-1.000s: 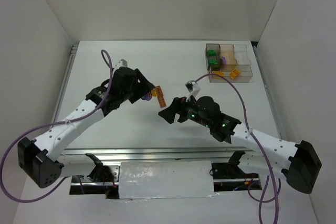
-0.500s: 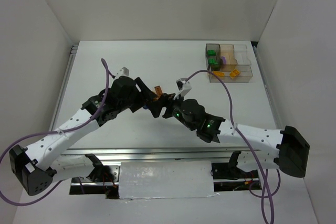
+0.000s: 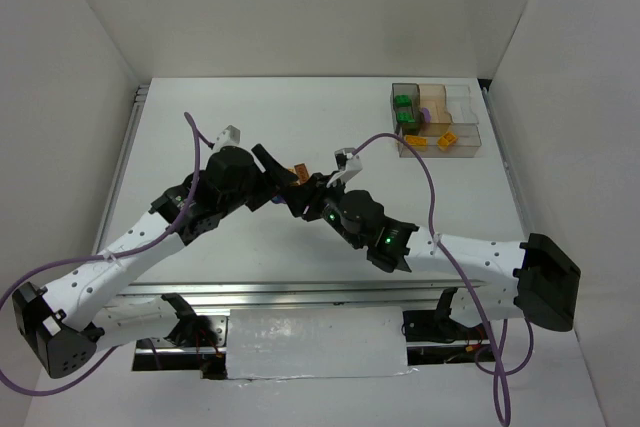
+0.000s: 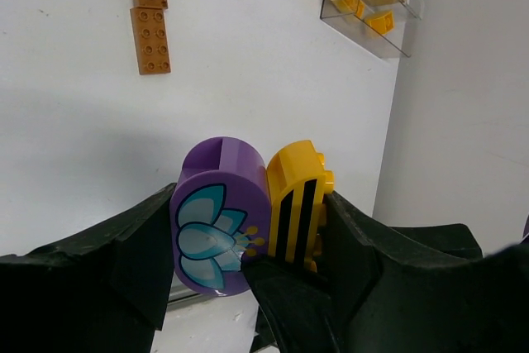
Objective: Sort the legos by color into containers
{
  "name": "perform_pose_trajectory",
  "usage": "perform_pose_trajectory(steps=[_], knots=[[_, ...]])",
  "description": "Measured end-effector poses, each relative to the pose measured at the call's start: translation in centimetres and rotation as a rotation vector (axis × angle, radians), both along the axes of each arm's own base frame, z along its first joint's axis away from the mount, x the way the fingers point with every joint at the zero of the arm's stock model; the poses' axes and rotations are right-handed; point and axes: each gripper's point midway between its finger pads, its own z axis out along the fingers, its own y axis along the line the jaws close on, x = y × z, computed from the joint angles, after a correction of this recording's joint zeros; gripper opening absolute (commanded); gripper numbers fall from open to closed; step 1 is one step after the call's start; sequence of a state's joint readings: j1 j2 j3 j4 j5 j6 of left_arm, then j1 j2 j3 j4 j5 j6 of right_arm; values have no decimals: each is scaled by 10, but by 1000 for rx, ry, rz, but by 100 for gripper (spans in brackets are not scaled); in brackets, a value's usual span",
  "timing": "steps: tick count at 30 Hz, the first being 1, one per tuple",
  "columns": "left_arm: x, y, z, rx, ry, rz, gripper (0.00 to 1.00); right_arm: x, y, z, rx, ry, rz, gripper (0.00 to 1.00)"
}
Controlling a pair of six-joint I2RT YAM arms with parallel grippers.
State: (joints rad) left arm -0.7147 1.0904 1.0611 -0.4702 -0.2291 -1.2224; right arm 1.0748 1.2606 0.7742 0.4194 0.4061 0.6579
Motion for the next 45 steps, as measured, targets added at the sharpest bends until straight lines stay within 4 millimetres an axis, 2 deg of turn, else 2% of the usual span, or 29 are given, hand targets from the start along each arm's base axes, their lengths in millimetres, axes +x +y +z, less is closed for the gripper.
perform_pose_trajectory(steps=[3,10,14,16,18,22,27,31,32,33,38,39,40,41,42,43,45], knots=[[-3,-1,-3,13,1,-23,99,-4,-2,-4,23,-22,18,0],[-12,0,10,68,-59,-108,100,-23,-15,-16,20,-73,117,0],[-17,2,32,114,-181,-200,100,-20,-43,-12,82,-75,146,0],[-24,1,49,112,-272,-266,99,-22,-55,-1,124,-85,172,0],[-36,-3,68,89,-376,-354,100,-30,-63,19,176,-116,215,0],[-69,-18,103,19,-572,-571,100,-61,-68,54,252,-183,352,0],[-95,-31,114,-23,-666,-756,99,-94,-73,79,298,-244,483,0],[-111,-42,115,-75,-683,-876,88,-107,-74,93,317,-276,542,0],[-114,-44,116,-86,-686,-897,85,-108,-73,94,318,-278,551,0],[-116,-46,116,-95,-691,-917,77,-110,-73,95,321,-281,561,0],[-124,-49,115,-117,-694,-973,67,-113,-67,92,324,-266,604,0],[-124,-49,114,-118,-692,-976,49,-114,-66,92,324,-266,610,0],[-124,-49,113,-118,-688,-975,37,-115,-65,93,327,-266,622,0],[-123,-49,111,-115,-689,-979,13,-117,-65,94,327,-272,632,0],[-123,-50,112,-117,-693,-982,4,-118,-65,94,325,-275,637,0],[-122,-50,113,-117,-698,-981,0,-119,-65,94,326,-278,643,0],[-123,-50,112,-118,-696,-986,0,-119,-64,94,326,-279,645,0]])
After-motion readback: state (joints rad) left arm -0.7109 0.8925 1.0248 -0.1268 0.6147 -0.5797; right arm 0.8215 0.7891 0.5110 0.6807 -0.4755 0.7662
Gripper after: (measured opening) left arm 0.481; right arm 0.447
